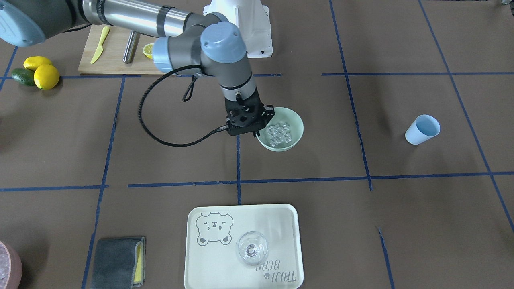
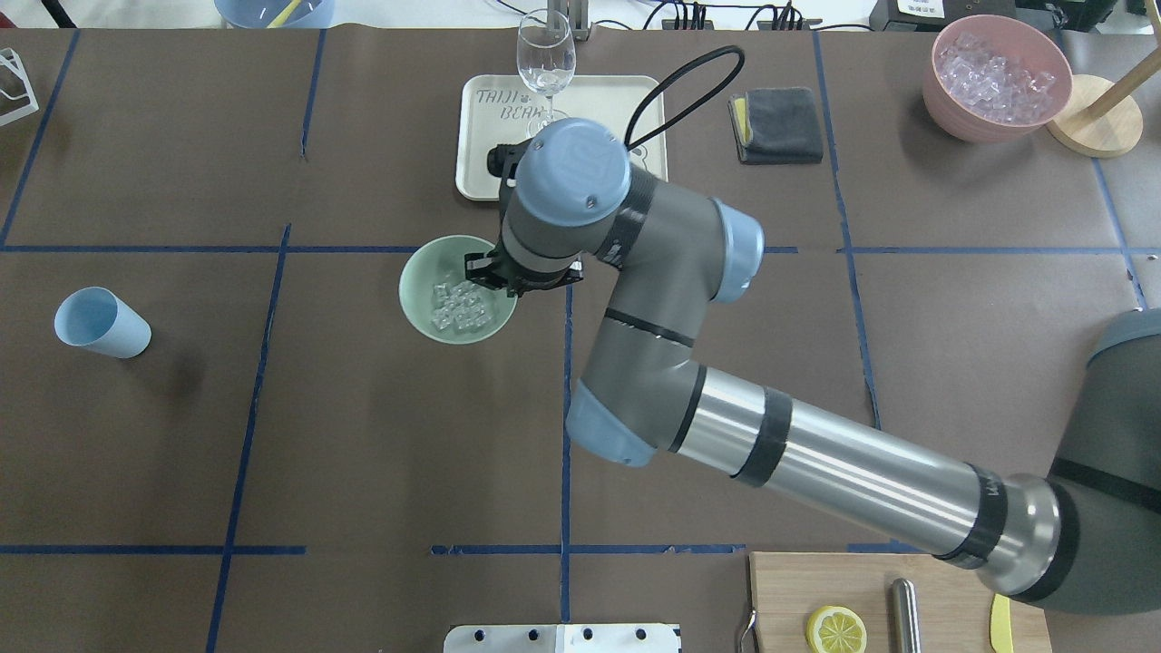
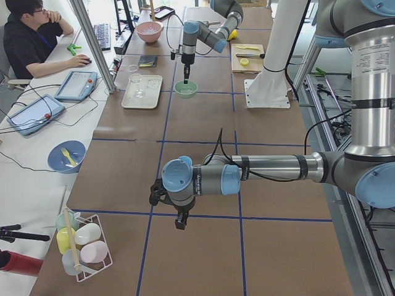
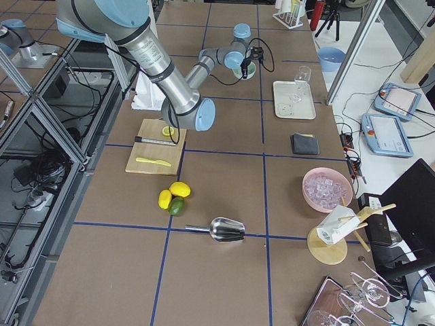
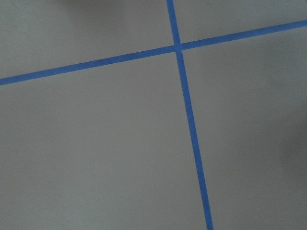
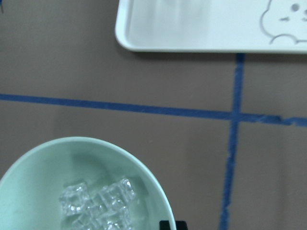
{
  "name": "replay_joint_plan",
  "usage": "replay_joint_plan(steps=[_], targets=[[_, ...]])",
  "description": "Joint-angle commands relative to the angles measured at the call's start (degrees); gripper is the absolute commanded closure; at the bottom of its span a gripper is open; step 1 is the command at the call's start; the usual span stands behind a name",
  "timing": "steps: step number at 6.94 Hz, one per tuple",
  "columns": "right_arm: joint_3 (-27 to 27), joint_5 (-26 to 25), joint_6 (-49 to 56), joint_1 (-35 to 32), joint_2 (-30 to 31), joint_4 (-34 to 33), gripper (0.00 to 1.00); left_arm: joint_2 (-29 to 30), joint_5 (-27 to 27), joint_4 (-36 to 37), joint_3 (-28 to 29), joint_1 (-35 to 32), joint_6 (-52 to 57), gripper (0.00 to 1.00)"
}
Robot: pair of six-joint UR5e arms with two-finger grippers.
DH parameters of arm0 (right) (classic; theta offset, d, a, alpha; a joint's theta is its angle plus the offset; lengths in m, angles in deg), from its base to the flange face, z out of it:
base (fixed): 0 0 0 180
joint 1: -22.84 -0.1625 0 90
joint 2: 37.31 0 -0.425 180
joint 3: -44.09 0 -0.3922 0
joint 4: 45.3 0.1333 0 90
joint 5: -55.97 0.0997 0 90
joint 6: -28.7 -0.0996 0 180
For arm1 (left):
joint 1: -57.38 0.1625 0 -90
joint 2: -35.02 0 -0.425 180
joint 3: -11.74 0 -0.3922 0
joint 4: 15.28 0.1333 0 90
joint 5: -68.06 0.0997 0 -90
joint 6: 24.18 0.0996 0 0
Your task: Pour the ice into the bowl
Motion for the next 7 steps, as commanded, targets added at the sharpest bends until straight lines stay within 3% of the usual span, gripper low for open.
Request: replay_joint_plan(steps=[1,2,5,7], targets=[[9.06,11.56,10.76,-11.63,12.24,-0.16,1.0,0.0,-0.83,-0.01,-0.14,0.0,0.02,0.0],[10.47,15.1,17.87,-15.52,17.77,0.53,1.0,0.0,-0.83,-0.1,-0.14,0.0,0.1,0.0],[15.48,15.48,35.12,-21.51,35.69,1.85,1.0,-0.09,-1.27,-0.19,-0.32,0.0,0.11,0.0],[14.8,16.71,36.23,-23.63,49.15,17.52,1.0,0.09,-1.27,-0.27,-0.41,0.0,0.11,0.0]])
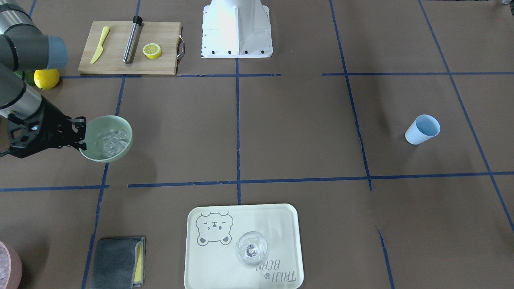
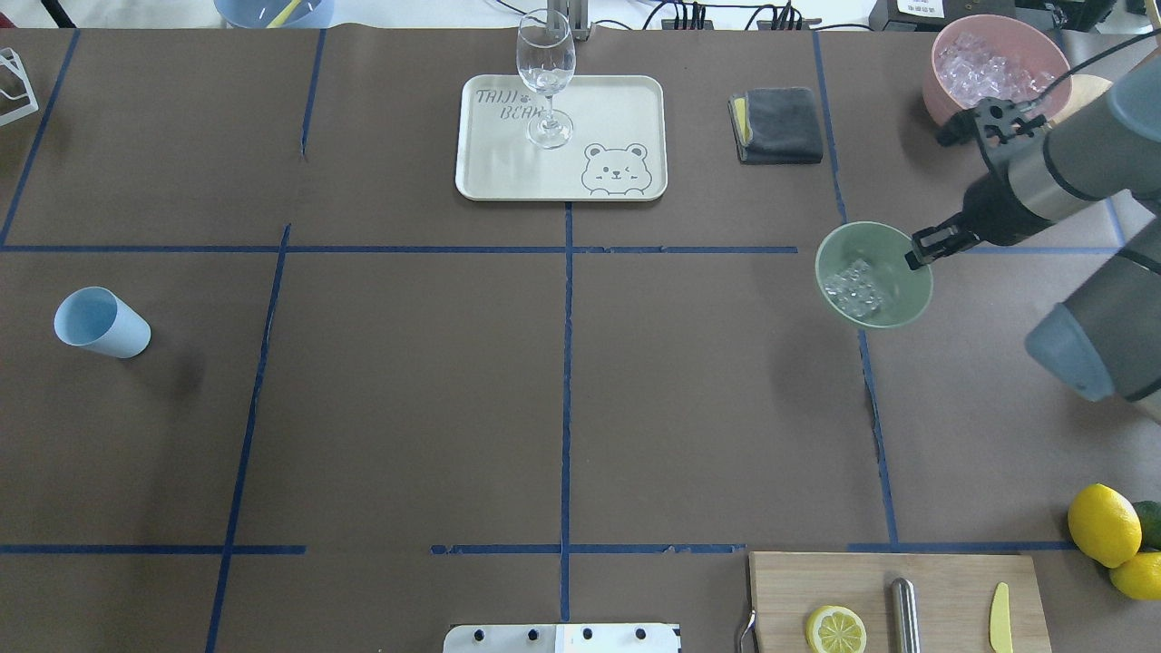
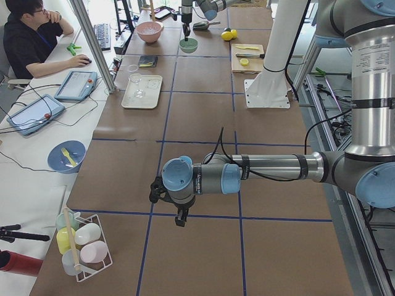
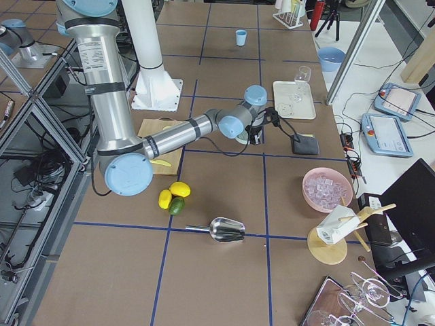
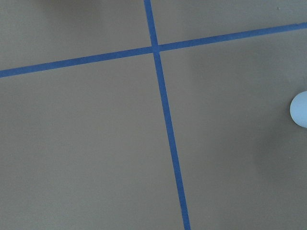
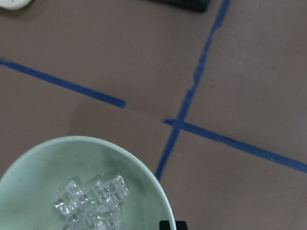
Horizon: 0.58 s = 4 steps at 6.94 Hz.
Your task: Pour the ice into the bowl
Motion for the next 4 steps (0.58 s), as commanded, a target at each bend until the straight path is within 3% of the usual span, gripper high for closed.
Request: replay_joint_plan(steps=[1,3,4], targets=[[-1.96,0.46,1.41,-1.31,10.85,12.32,1.0,0.18,-0.04,-0.04,-0.12,0.0,0.0,0.0],[-12.14,0.46,0.62,-1.23,10.54,25.5,1.0,0.18,-0.04,-0.04,-0.12,0.0,0.0,0.0],[-12.09,0.72,0.62,-1.23,10.36,25.55,1.0,0.18,-0.04,-0.04,-0.12,0.0,0.0,0.0]])
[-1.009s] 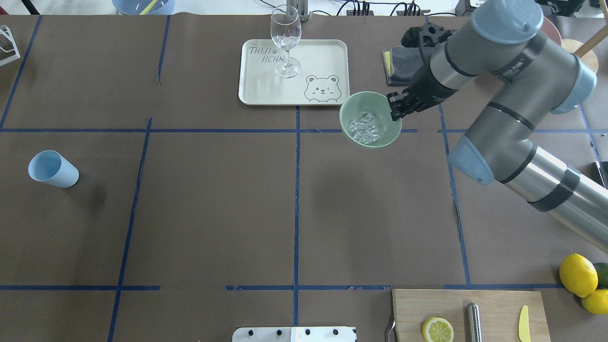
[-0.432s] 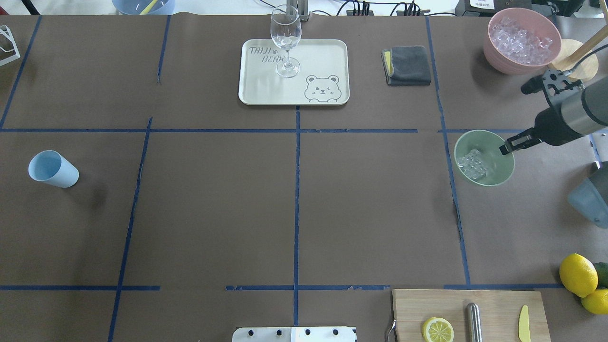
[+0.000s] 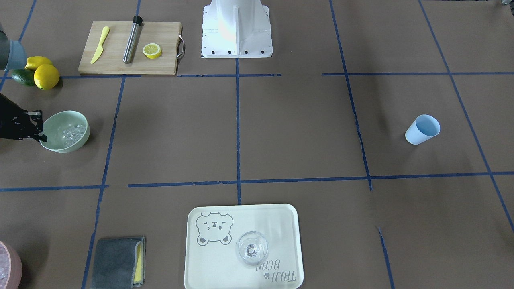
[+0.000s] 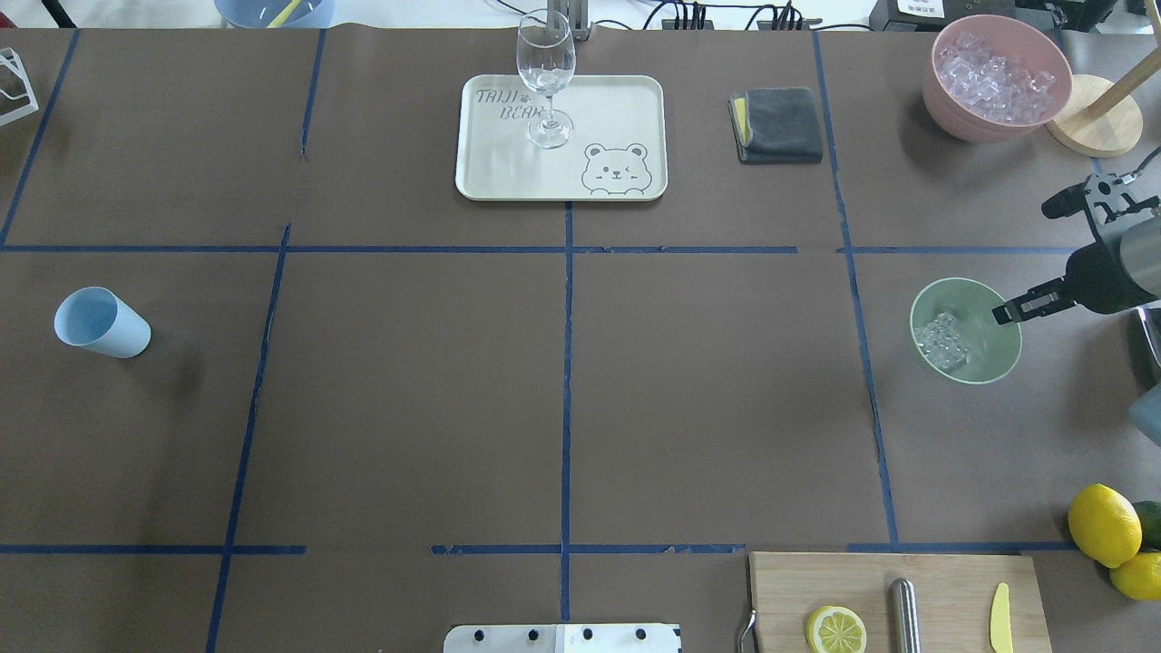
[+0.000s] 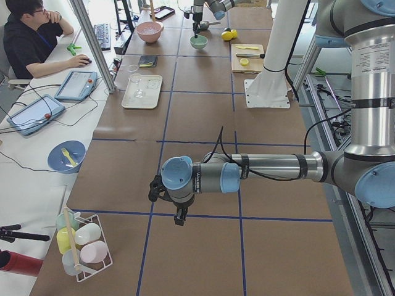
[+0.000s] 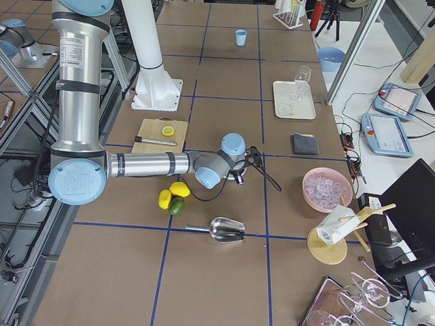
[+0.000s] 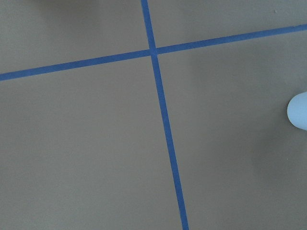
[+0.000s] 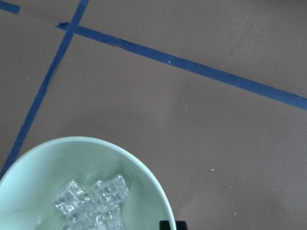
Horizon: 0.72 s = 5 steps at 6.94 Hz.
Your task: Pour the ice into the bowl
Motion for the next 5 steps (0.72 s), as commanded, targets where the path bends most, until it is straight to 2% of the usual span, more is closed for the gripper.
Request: replay_joint_plan(steps=[1,2,4,5], targets=[[-1.91,0.54,-0.13,0.08,-0.73,2.65,0.8,0.0,0.0,-0.09,0.0,0.0,0.09,0.0],[-1.56,0.46,-0.13,0.08,-1.43,2.82,0.01,0.09,0.0,-0.09,0.0,0.0,0.09,0.0],[-0.69,1.86,-0.04,-4.28,-2.05,0.2,0.0,0.0,0.0,-0.09,0.0,0.0,0.09,0.0],[1.23,1.87,0.4,-7.45,-1.97,-4.43,0.0,0.09,0.09,-0.09,-0.09,0.0,0.26,0.0]])
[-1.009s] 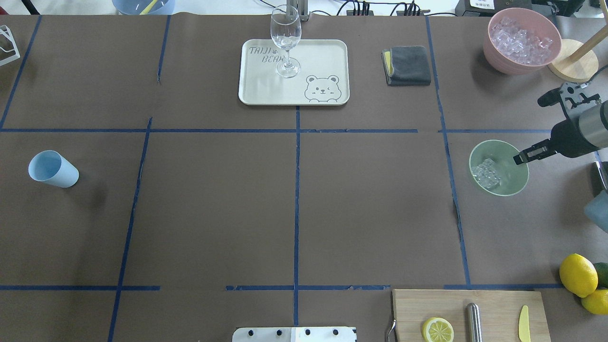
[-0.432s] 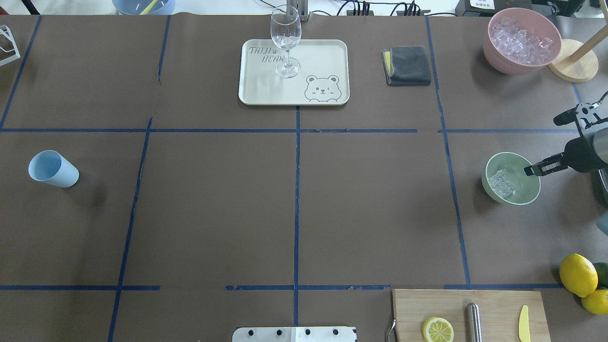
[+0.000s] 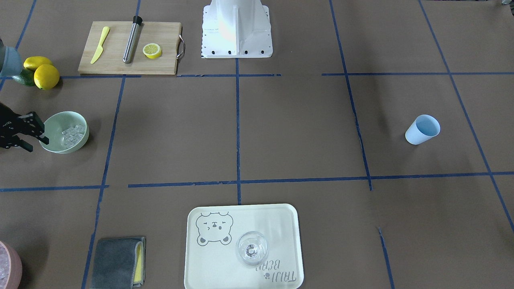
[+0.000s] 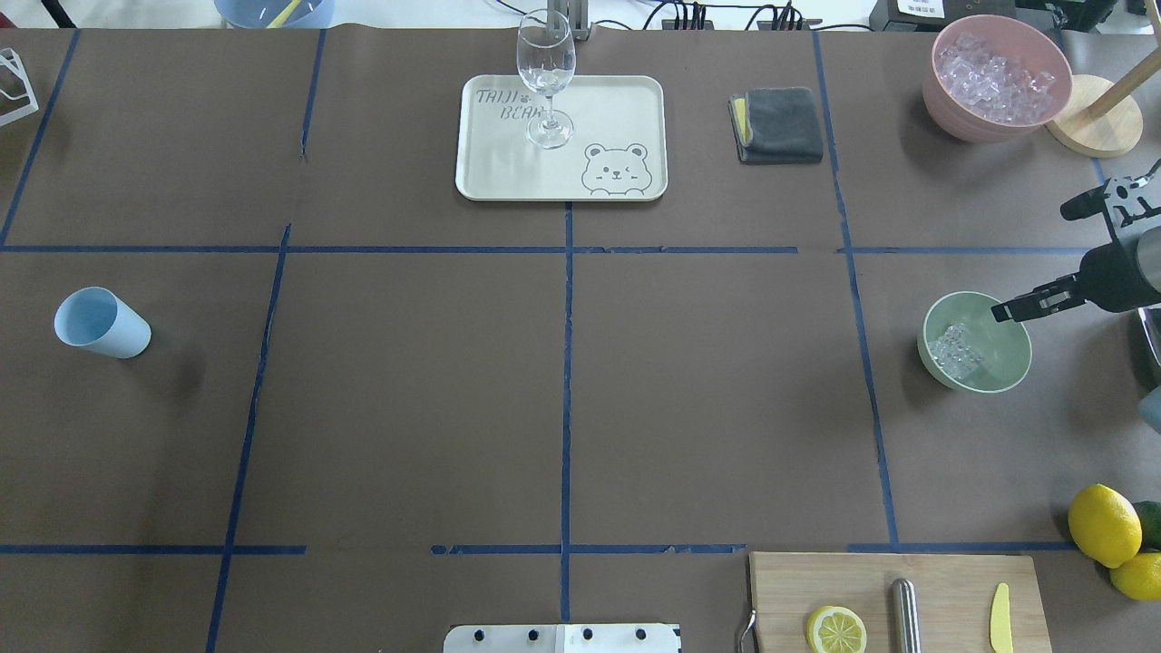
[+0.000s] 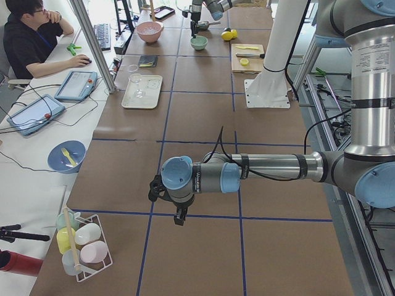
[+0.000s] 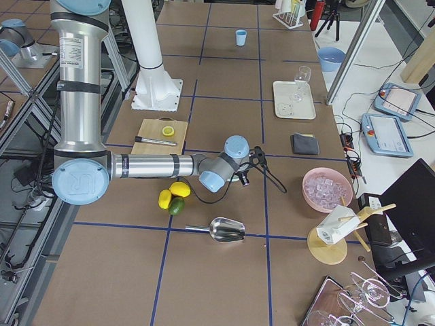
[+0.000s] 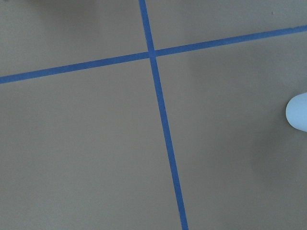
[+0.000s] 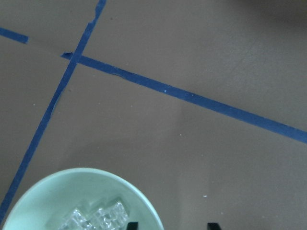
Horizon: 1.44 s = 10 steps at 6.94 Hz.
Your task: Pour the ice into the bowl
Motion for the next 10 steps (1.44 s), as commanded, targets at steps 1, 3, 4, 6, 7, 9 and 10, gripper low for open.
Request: replay_joint_plan(steps=[1,3,4,6,7,9,10], targets=[[2.21,0.16,1.67,-6.66,-0.59,-8.94,0.0,0.32,0.5,0.09,-0.14,0.0,0.39,0.0],[2.65,0.16,12.0,-14.21,-0.78,-17.73,0.0,0.41,0.51,0.09,-0.23,0.0,0.48,0.0],[2.92,0.16,20.76,-18.43,-0.78,-23.78,0.0,0.33,0.51,0.09,-0.58,0.0,0.48,0.0],[6.16,-0.36,28.3,-24.6,-0.6,-40.02,0.0,-0.03,0.51,0.09,-0.67,-0.09,0.48,0.0],[6.17,0.42,28.32,-24.8,-0.43,-46.98,0.0,0.06,0.51,0.09,-0.93,-0.09,0.48,0.0],[6.52,0.86,27.79,-24.8,1.33,-46.43,0.0,0.06,0.51,0.09,-0.94,-0.09,0.48,0.0],[7.39,1.82,27.96,-24.8,1.42,-46.87,0.0,0.06,0.6,0.09,-0.94,0.0,0.48,0.0]])
